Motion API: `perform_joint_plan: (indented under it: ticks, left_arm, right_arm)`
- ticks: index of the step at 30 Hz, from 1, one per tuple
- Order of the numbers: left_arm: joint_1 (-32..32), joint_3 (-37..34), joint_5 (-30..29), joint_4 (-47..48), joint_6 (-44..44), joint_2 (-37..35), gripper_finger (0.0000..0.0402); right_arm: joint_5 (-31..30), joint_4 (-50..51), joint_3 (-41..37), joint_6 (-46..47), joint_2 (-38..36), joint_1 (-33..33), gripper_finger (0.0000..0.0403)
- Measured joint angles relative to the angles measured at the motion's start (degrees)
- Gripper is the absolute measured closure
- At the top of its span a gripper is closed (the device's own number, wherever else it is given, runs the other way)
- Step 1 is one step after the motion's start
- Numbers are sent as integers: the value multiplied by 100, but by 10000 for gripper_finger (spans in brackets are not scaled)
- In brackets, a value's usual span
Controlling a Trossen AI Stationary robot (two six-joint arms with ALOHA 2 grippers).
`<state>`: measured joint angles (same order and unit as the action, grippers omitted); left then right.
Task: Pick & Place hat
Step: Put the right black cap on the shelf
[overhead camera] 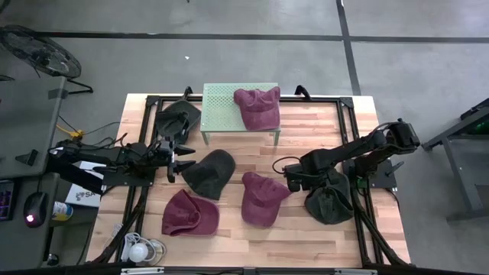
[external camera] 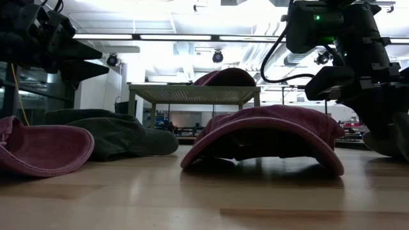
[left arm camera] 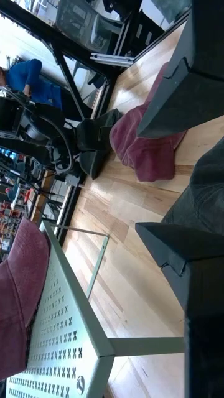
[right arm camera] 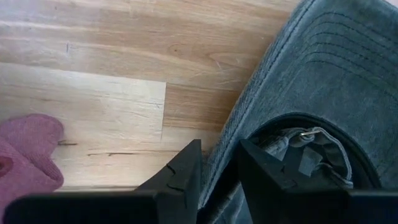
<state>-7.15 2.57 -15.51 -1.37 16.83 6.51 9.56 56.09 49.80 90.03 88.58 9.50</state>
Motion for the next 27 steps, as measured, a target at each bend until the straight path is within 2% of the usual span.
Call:
perform_joint_plan:
  ticks: [17,27]
  left_arm:
    - [-1,0,0,0,-1,0,172]
    - [0,0,0,0,1,1,172]
  right_arm:
    - [38,69,0,-87,0,0,343]
    - [90,104,-2,-159,-134,87,394]
